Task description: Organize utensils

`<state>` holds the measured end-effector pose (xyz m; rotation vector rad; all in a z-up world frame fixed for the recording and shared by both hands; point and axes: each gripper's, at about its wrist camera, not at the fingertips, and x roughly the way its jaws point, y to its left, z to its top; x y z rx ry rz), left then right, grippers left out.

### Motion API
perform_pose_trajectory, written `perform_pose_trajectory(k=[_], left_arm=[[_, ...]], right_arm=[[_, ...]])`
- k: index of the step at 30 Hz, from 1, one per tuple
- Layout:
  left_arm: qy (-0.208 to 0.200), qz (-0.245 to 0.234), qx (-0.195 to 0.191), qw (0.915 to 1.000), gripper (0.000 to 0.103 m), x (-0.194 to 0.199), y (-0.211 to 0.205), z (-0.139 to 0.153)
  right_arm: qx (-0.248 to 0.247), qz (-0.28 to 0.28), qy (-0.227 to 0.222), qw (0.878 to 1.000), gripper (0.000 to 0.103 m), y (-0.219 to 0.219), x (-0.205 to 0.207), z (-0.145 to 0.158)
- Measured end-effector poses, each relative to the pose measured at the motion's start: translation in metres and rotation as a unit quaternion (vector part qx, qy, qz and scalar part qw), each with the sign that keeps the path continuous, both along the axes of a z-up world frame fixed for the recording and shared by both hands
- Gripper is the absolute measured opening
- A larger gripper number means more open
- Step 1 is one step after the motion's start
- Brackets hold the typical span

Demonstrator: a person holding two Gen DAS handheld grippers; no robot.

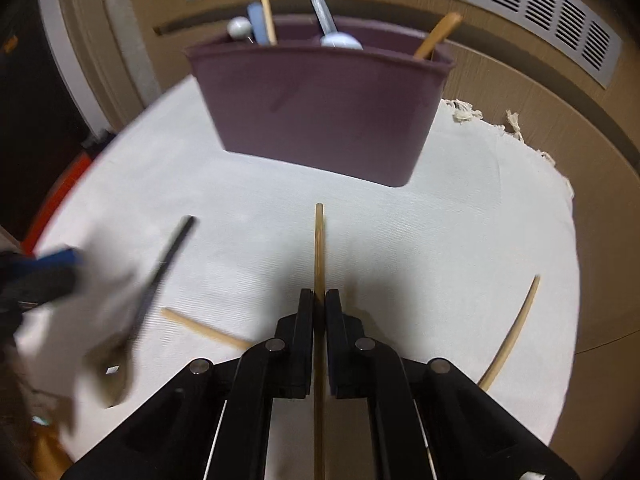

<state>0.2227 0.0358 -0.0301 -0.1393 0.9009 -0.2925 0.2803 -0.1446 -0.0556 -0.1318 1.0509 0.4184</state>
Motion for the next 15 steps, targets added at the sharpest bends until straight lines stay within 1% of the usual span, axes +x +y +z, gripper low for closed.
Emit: perform_pose_trajectory(k=[2,3,5,7,10,12,15], left_arm=[[0.023,-0.005,0.008,0.9997,0.021,0.011,-0.006,-0.008],[0.034,-0.006,0.013,0.9993,0.022,0.017,-0.01,-0.012],[0.056,-0.006,0.037,0.9977,0.022,0.033,-0.018,-0.02],[0.079,0.002,0.065,0.9947,0.022,0.049,-0.025,-0.027],[0.111,0.0,0.089,0.9898,0.022,0.068,-0.031,-0.039],[0.105,-0.012,0.115,0.9877,0.022,0.074,-0.038,-0.04],[0.103,-0.026,0.132,0.9856,0.02,0.077,-0.045,-0.04]], right_arm=[[0.023,0.006,-0.003,1.0,0.006,-0.004,-0.009,0.009],[0.031,0.009,-0.004,0.999,0.006,-0.005,-0.012,0.012],[0.049,0.016,-0.006,0.999,0.006,-0.008,-0.019,0.02],[0.058,0.019,-0.01,0.998,0.006,-0.009,-0.025,0.024],[0.066,0.018,-0.015,0.998,0.006,-0.012,-0.03,0.027],[0.072,0.013,-0.016,0.997,0.006,-0.017,-0.032,0.027],[0.081,0.006,-0.024,0.996,0.006,-0.024,-0.034,0.03]])
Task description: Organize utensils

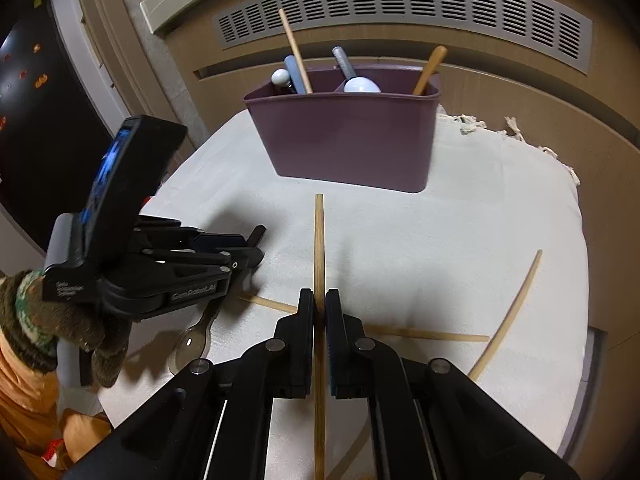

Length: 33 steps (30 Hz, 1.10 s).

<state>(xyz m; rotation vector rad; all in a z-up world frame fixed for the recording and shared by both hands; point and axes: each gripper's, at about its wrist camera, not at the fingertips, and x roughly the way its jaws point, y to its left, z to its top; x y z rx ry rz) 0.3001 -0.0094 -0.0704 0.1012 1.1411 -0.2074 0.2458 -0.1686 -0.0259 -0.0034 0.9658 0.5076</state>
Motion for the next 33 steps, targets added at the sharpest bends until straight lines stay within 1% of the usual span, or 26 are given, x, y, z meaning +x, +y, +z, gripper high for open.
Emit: perform_pose_trajectory(k=[1,3,6,7,9,12,15,18,21,24,25,28,29,31,33], left_arm=[[-0.005,-0.005,0.003,1.0,0.016,-0.002,-0.001,0.0],[-0.021,-0.004,0.008,0.9997,0.013,-0.008,-0.001,0.001],[-0.059,0.01,-0.025,0.9979,0.012,-0.03,0.005,0.014],[-0.072,0.013,-0.042,0.9964,0.012,-0.039,0.008,0.022],[-0.099,0.016,-0.062,0.993,0.012,-0.057,0.012,0.036],[-0.14,0.017,-0.074,0.9872,0.012,-0.081,0.019,0.059],[-0.182,0.021,-0.089,0.979,0.012,-0.095,0.027,0.088],[-0.232,0.018,-0.107,0.9667,0.012,-0.101,0.029,0.123],[-0.284,0.007,-0.115,0.952,0.012,-0.103,0.025,0.158],[-0.329,-0.005,-0.119,0.9368,0.012,-0.098,0.021,0.195],[-0.345,-0.008,-0.117,0.9314,0.012,-0.092,0.02,0.208],[-0.393,-0.012,-0.107,0.9134,0.012,-0.079,0.016,0.245],[-0.41,-0.011,-0.103,0.9061,0.012,-0.073,0.016,0.257],[-0.434,-0.009,-0.098,0.8956,0.012,-0.058,0.016,0.274],[-0.447,-0.003,-0.098,0.8892,0.012,-0.042,0.019,0.286]], right_arm=[[0.006,-0.003,-0.001,1.0,0.006,-0.002,-0.001,0.002],[0.017,-0.009,-0.005,1.0,0.006,-0.007,-0.003,0.003],[0.029,-0.013,-0.014,0.999,0.006,-0.015,-0.01,0.008],[0.03,-0.015,-0.019,0.999,0.006,-0.017,-0.014,0.011],[0.029,-0.017,-0.027,0.999,0.006,-0.019,-0.02,0.016],[0.034,-0.022,-0.042,0.998,0.006,-0.023,-0.031,0.028],[0.044,-0.023,-0.063,0.997,0.006,-0.025,-0.038,0.043],[0.058,-0.023,-0.103,0.993,0.006,-0.026,-0.044,0.072],[0.069,-0.023,-0.142,0.987,0.006,-0.025,-0.045,0.103],[0.063,-0.026,-0.204,0.977,0.006,-0.022,-0.038,0.151],[0.059,-0.025,-0.218,0.974,0.006,-0.02,-0.036,0.161],[0.037,-0.035,-0.281,0.958,0.006,-0.013,-0.019,0.209],[0.034,-0.04,-0.292,0.955,0.006,-0.012,-0.012,0.219],[0.031,-0.05,-0.311,0.949,0.006,-0.01,0.004,0.239],[0.032,-0.056,-0.319,0.946,0.006,-0.008,0.022,0.25]])
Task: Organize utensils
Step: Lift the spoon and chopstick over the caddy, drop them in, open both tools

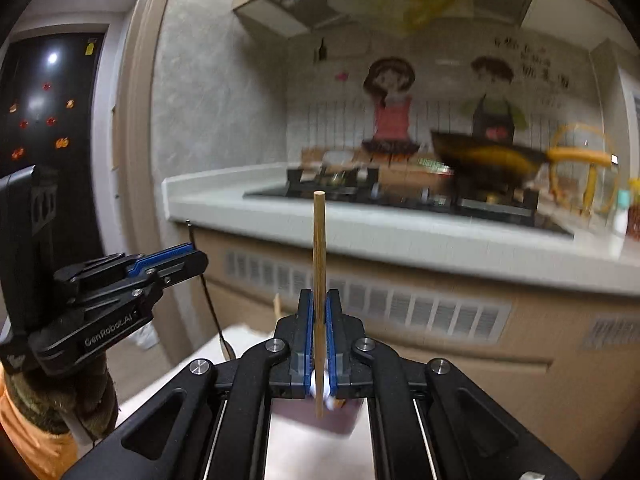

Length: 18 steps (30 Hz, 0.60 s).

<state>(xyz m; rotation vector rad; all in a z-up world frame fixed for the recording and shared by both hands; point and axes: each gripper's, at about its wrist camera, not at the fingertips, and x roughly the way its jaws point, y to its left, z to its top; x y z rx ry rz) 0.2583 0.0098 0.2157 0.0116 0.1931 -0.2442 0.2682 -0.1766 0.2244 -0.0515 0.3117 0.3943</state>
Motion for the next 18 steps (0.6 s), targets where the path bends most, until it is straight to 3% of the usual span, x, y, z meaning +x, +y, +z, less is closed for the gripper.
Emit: perform_pose_trajectory(k=[6,11,18], left_arm=[[0.02,0.008,-0.021,0.9996,0.012,0.059,0.01,-0.002],[0.08,0.004,-0.03,0.9963,0.012,0.109,0.016,-0.053],[0.174,-0.002,-0.04,0.9839,0.012,0.156,0.022,-0.132]], right_arm=[[-0.005,-0.014,0.026,1.0,0.006,0.011,0.063,-0.013],[-0.016,-0.016,0.086,0.996,0.006,0.024,0.109,-0.066],[-0.021,-0.009,0.194,0.981,0.006,0.033,0.152,-0.146]])
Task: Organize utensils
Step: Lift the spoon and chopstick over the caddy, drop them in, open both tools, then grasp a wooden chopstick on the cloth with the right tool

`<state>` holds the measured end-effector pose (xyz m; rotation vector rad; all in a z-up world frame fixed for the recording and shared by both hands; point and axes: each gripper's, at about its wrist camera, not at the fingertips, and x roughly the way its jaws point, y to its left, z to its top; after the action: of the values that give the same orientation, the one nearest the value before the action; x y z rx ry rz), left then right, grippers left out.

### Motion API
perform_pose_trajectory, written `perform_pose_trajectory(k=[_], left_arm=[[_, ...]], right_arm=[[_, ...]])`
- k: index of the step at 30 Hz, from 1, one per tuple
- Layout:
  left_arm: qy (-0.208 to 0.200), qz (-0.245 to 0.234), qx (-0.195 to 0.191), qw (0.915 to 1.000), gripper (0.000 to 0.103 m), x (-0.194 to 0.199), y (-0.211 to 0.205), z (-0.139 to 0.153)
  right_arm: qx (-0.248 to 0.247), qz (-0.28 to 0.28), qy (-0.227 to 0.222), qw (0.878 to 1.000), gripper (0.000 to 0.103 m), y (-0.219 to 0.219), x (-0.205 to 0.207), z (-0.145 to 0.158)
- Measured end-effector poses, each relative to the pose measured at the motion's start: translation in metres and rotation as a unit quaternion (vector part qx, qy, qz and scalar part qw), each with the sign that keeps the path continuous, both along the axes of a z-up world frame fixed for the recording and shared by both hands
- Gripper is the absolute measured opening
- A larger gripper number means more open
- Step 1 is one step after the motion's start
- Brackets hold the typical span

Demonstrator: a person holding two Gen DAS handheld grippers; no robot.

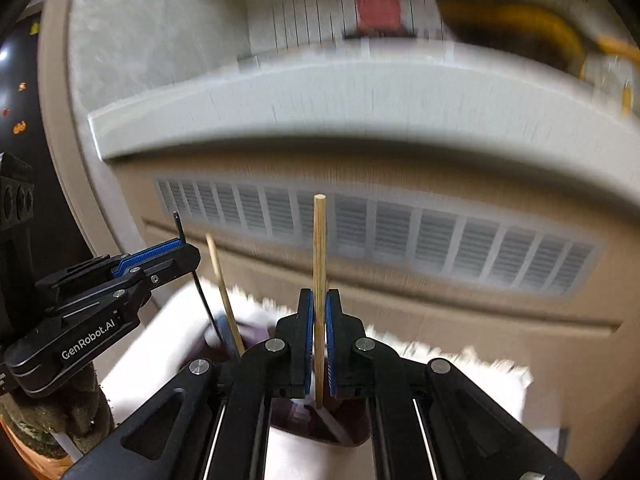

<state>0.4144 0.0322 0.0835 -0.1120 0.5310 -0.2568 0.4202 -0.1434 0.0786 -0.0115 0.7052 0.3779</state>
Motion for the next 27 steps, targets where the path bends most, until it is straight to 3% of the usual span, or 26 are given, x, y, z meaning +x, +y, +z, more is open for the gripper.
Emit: perform_pose_trajectory(k=[4,9,15,17,22,27], left_arm=[[0.036,-0.012,-0.003,0.9993,0.012,0.01,-0.002,-0.034],[0.061,-0.023,-0.014,0.9978,0.014,0.014,-0.001,-0.057],[0.062,-0.026,-0.005,0.9977,0.015,-0.003,0.001,-0.061],[0.066,-0.035,0.003,0.9972,0.022,-0.013,-0.003,-0.063],[0.072,-0.059,0.022,0.9954,0.027,-0.04,-0.021,-0.065],[0.08,-0.091,0.046,0.9915,0.039,-0.07,-0.045,-0.074]], right_arm=[[0.003,0.006,0.045,0.999,0.006,0.002,0.011,-0.038],[-0.014,0.009,0.076,0.997,0.009,0.003,0.015,-0.067],[-0.041,-0.014,0.044,0.998,0.031,-0.009,-0.008,-0.063],[-0.047,-0.02,0.034,0.998,0.035,-0.013,-0.022,-0.058],[-0.07,-0.048,0.041,0.996,0.047,-0.036,-0.056,-0.06],[-0.098,-0.076,0.056,0.991,0.061,-0.066,-0.099,-0.076]])
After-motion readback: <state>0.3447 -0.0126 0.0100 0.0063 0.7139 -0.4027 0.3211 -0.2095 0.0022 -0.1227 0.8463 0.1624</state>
